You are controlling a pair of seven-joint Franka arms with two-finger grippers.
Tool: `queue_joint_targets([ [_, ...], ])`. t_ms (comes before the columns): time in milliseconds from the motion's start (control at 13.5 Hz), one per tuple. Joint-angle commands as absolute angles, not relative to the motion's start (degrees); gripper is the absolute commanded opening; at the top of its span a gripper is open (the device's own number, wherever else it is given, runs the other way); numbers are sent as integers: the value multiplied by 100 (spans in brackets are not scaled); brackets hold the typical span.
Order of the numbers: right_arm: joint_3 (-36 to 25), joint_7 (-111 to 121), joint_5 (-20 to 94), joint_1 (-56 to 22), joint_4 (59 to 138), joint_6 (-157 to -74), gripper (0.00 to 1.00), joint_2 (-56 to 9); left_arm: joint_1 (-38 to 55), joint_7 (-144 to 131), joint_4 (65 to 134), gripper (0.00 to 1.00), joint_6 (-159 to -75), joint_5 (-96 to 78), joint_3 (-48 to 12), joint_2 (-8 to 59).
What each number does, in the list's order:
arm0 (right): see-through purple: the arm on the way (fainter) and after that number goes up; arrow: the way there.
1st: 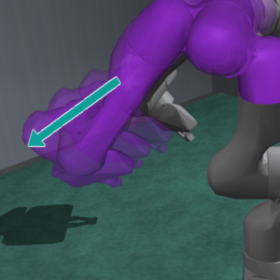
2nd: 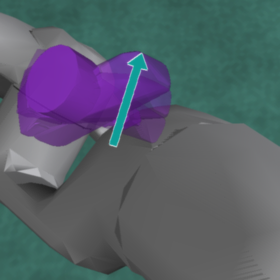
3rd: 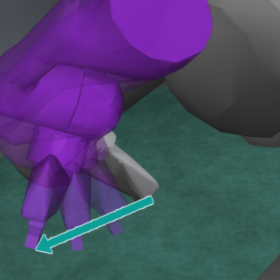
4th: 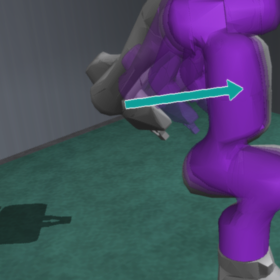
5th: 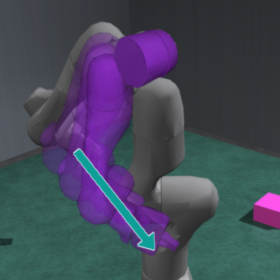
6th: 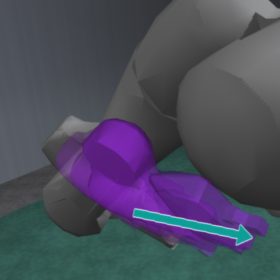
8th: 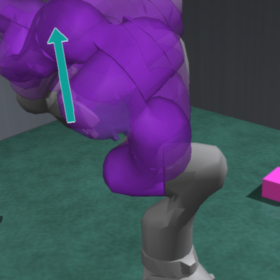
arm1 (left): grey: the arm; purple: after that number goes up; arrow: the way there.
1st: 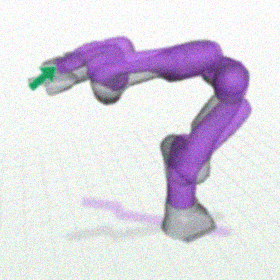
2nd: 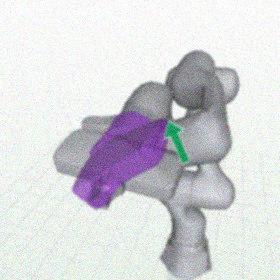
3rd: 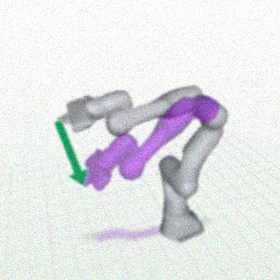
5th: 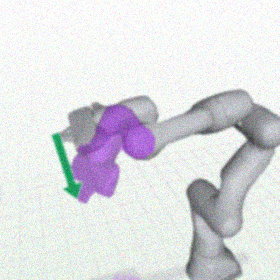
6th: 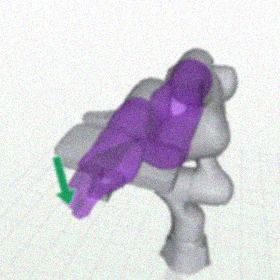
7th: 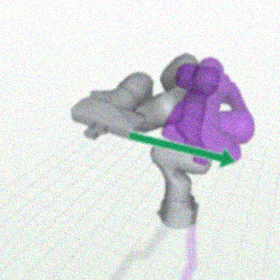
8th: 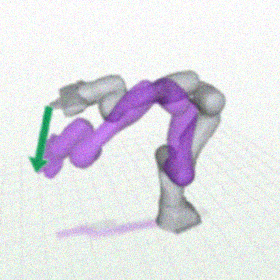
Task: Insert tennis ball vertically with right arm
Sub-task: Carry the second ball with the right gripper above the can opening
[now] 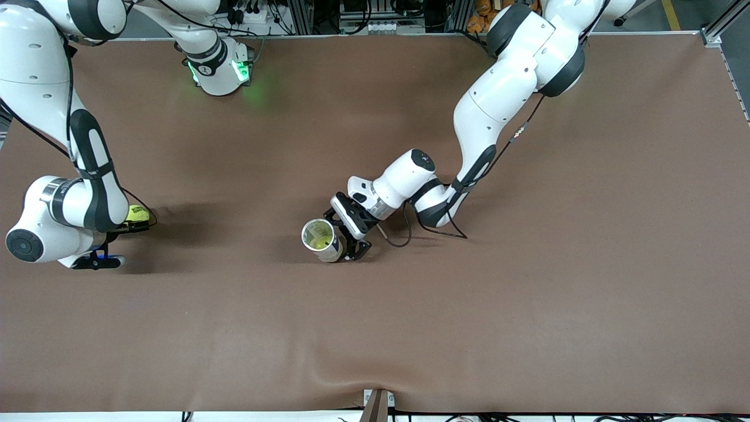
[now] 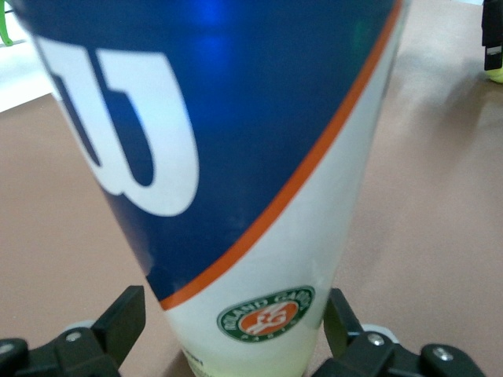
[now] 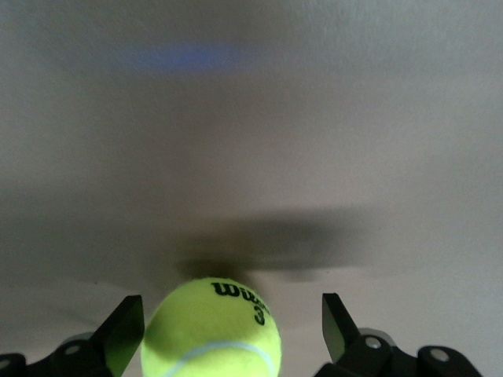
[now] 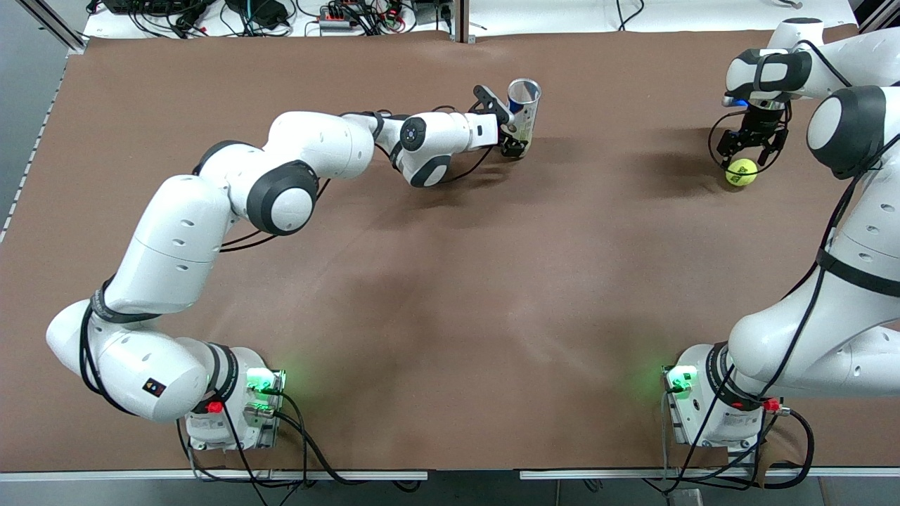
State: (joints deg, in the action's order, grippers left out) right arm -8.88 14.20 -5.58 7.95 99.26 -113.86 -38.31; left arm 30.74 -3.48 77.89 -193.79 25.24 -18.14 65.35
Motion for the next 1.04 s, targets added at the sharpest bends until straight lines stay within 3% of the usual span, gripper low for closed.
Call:
queue_joint_targets([
  [0,-765,1477,-694,905,10133,-11216,100,-3692,3059,-378,7866,100,-19424,2540,-1767,6416],
  [370,-765,1477,-694,888,10142,-10881,100,-3656,3076,-360,7875,100,-19424,2540,-1767,6434],
  [444,-765,1477,-694,879,10134,-10846,93,-3656,3085,-360,7875,100,-19424,2540,-1767,6425],
  [518,-765,1477,-694,879,10125,-10846,61,-3656,3094,-360,7875,100,-19424,2540,-1767,6442],
  [592,-765,1494,-694,896,10108,-10846,38,-3656,3102,-360,7875,100,-19424,2540,-1767,6451],
  [666,-756,1590,-677,905,10064,-10846,23,-3639,3129,-360,7875,100,-19424,2531,-1775,6469],
  [814,-747,1687,-633,870,9758,-10767,3,-3569,3138,-360,7875,100,-19459,2531,-1767,6478],
  [962,-721,1766,-615,888,9118,-10146,0,-3568,3120,-352,7884,100,-19459,2540,-1767,6478],
])
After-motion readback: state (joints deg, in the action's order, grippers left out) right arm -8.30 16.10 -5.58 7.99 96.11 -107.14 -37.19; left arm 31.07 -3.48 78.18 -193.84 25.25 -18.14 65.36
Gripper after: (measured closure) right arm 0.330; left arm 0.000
